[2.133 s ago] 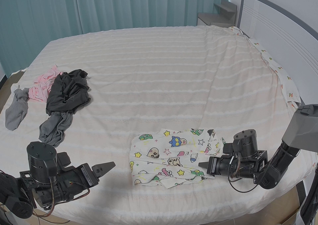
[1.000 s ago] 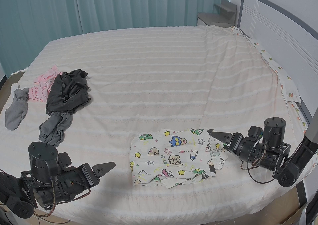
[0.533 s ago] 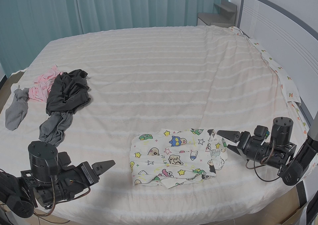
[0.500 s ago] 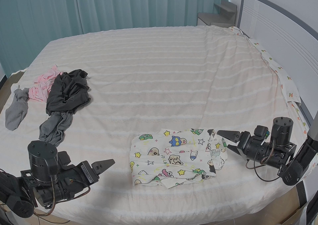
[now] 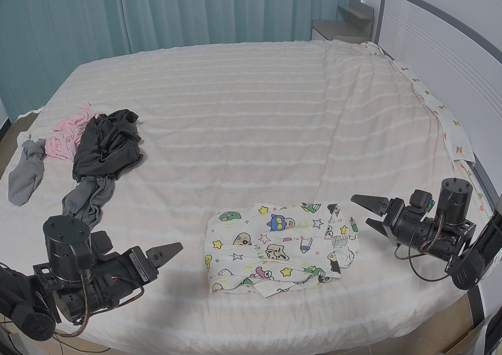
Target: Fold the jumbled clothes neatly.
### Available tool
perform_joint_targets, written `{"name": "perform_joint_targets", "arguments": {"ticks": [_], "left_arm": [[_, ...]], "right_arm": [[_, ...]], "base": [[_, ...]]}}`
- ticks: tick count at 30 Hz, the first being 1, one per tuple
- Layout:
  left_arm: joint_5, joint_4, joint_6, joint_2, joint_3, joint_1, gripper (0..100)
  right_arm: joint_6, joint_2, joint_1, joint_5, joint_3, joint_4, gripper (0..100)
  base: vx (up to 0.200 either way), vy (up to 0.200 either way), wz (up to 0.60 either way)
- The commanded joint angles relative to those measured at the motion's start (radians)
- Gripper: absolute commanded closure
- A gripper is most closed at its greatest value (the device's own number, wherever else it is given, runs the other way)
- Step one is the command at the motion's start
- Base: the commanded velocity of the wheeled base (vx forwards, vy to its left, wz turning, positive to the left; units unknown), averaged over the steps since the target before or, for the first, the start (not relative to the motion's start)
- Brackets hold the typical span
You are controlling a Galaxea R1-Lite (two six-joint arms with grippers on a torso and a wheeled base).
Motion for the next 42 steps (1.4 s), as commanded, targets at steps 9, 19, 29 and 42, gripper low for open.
{"name": "perform_joint_targets", "arguments": {"ticks": [9, 19, 29, 42], "left_arm": [[0.046, 0.012, 0.302, 0.14, -0.136, 0.053, 0], [0.043, 0.072, 0.393, 0.387, -0.317, 0.093, 0], [-0.026, 0.004, 0.331, 0.594, -0.427, 0.101, 0], [-0.218, -0.08, 0.21, 0.611, -0.414, 0.085, 0]], "right_arm": [[0.0, -0.017, 0.001, 0.002, 0.003, 0.0, 0], [0.0, 0.007, 0.003, 0.002, 0.002, 0.0, 0], [-0.002, 0.035, 0.001, 0.0, 0.003, -0.001, 0], [-0.003, 0.062, 0.005, -0.001, 0.005, -0.024, 0]], "base": [[0.0, 0.0, 0.0], [0.0, 0.0, 0.0], [0.0, 0.0, 0.0], [0.0, 0.0, 0.0]]}}
